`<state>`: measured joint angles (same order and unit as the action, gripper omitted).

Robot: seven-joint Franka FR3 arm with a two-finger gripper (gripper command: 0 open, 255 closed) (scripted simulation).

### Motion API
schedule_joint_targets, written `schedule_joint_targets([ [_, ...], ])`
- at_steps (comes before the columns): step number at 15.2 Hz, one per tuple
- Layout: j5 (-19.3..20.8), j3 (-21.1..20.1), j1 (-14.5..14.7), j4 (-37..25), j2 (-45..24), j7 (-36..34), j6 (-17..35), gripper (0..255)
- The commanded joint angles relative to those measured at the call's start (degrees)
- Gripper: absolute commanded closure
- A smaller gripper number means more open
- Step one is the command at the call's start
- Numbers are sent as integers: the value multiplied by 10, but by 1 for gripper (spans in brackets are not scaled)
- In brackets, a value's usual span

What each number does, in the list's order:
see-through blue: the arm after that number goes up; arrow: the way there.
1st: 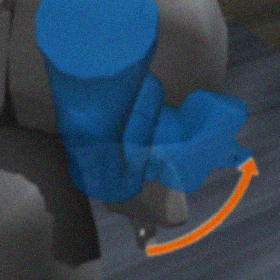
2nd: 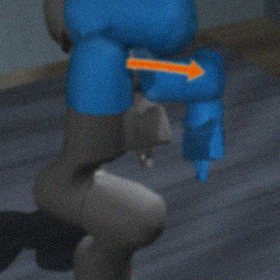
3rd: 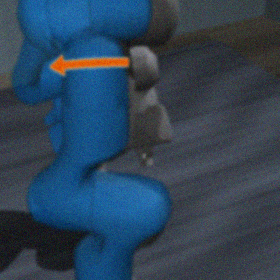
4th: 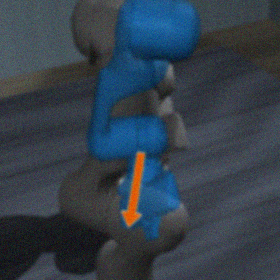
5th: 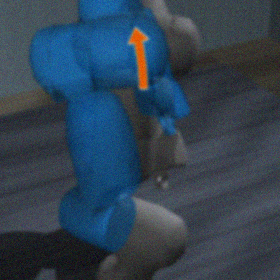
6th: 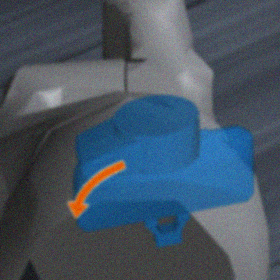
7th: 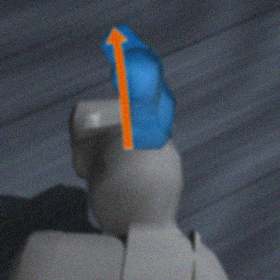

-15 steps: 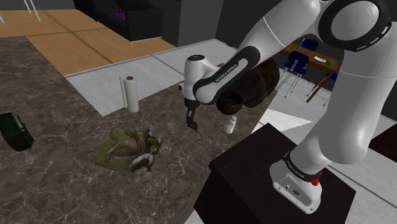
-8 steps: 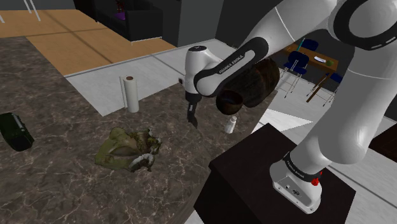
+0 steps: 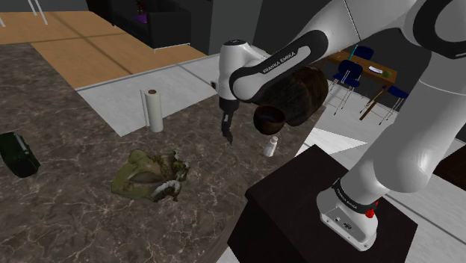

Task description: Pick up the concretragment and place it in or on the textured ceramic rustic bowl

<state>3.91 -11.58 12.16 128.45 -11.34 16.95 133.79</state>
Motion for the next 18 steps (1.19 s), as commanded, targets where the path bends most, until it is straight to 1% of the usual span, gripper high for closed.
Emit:
schedule_joint_targets([
  [1,-4,-1,-1,-6,10,3,-16,255],
  [7,-13,-3,-2,-15,38,9,-53,255],
  [13,-13,35,-50,22,70,94,-45,255],
  [18,-9,69,-89,35,83,165,-42,255],
])
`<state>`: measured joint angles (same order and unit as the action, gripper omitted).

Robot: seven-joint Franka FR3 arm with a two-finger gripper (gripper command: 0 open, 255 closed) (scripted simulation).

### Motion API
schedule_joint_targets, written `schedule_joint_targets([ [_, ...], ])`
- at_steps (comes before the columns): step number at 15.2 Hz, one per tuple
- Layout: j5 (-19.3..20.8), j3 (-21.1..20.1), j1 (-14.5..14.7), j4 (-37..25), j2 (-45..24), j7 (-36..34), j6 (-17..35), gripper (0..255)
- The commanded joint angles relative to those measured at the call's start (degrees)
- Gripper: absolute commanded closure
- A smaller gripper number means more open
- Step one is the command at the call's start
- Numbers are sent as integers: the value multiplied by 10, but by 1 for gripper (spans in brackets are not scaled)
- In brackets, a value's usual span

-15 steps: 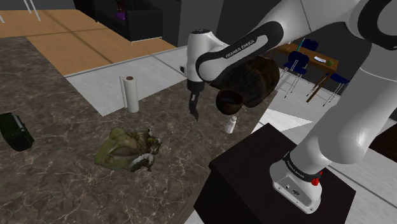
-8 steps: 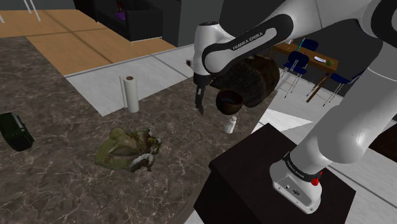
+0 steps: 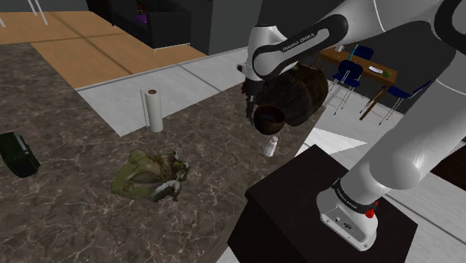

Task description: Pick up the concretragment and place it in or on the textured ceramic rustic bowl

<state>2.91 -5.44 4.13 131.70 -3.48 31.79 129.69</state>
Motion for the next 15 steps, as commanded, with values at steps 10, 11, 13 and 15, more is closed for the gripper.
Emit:
schedule_joint_targets([
  [10,12,77,-85,-22,-10,156,-4,255],
  [11,13,84,-93,-28,-14,170,-5,255],
  [13,13,102,-114,-48,-28,208,-9,255],
  [15,13,102,-114,-43,-38,208,5,255],
])
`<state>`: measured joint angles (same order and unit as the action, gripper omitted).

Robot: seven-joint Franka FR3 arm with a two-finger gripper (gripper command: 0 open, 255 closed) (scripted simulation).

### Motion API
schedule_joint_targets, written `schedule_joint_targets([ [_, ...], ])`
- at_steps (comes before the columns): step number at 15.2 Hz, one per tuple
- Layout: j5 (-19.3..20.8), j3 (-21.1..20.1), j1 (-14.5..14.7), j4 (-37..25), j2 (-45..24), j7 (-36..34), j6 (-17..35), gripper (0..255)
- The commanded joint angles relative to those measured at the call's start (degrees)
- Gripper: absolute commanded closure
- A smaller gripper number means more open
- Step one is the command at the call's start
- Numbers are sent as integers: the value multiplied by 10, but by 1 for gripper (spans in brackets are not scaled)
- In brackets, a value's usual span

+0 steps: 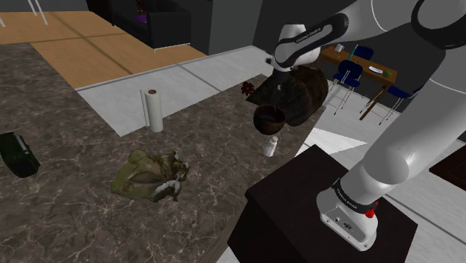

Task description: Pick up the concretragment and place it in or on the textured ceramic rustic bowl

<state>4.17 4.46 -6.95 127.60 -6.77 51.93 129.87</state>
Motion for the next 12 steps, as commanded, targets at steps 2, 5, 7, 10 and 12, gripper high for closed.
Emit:
schedule_joint_targets([
  [2,0,3,-4,2,-16,6,18,255],
  [5,0,2,-4,7,-32,5,40,255],
  [7,-1,2,-4,10,-43,5,54,255],
  [10,-1,2,-5,14,-61,4,75,255],
  [12,-1,2,-5,15,-74,4,89,255],
])
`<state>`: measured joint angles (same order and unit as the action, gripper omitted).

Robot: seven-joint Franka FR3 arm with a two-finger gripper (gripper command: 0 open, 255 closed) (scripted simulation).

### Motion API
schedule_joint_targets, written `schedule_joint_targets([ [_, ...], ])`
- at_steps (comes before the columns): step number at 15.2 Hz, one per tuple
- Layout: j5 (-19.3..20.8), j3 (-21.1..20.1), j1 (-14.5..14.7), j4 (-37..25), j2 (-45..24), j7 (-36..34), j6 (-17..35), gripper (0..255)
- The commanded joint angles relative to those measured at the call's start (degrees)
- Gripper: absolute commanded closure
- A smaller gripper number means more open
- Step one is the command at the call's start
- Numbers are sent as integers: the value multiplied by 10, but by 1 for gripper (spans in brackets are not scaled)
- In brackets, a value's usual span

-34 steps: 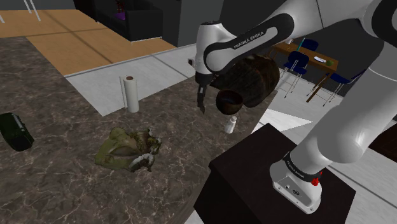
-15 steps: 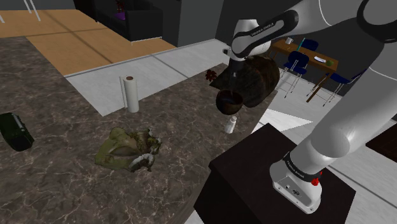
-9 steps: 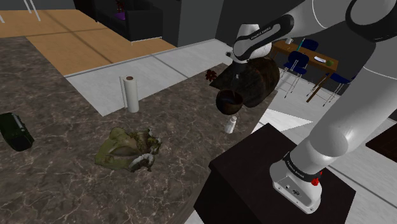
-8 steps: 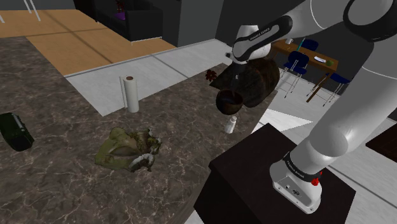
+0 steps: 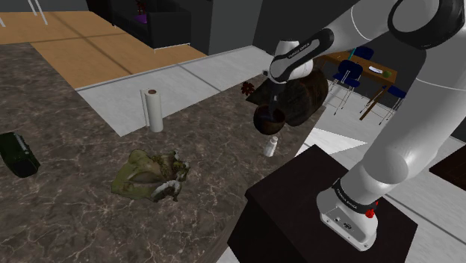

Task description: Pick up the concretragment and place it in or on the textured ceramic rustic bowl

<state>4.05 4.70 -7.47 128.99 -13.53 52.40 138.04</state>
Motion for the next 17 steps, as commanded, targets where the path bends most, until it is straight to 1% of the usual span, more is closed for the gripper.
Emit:
schedule_joint_targets([
  [1,0,-1,0,2,-12,-1,14,255],
  [9,0,-1,0,2,-14,-1,16,255],
  [10,0,-1,0,2,-14,-1,16,0],
  [15,0,-1,0,2,-14,-1,16,0],
  [17,0,-1,2,-6,14,-2,-20,0],
])
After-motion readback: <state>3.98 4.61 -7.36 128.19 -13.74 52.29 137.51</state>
